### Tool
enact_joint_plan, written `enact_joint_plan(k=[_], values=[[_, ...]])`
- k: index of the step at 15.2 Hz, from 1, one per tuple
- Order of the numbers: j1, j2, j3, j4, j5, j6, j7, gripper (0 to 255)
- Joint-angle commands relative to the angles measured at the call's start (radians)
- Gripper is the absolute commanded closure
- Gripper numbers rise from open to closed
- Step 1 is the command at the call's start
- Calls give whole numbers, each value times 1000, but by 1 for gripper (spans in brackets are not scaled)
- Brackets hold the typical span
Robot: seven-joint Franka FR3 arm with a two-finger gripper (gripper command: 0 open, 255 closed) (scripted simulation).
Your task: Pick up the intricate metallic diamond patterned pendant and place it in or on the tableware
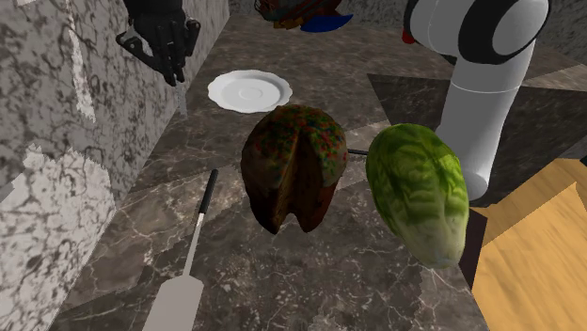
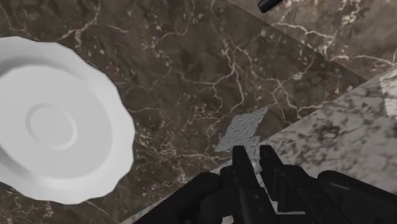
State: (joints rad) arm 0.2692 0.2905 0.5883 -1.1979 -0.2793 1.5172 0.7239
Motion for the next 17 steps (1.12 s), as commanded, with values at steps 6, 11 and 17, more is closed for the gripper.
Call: enact_joint_plan(k=[6,11,17], values=[[-82,-63,-22,-12,45,-28,-99,255],[-183,-138,-64,-69,103,-19,-226,255],[-279,-183,-125,-81,147,-30,-377,255]])
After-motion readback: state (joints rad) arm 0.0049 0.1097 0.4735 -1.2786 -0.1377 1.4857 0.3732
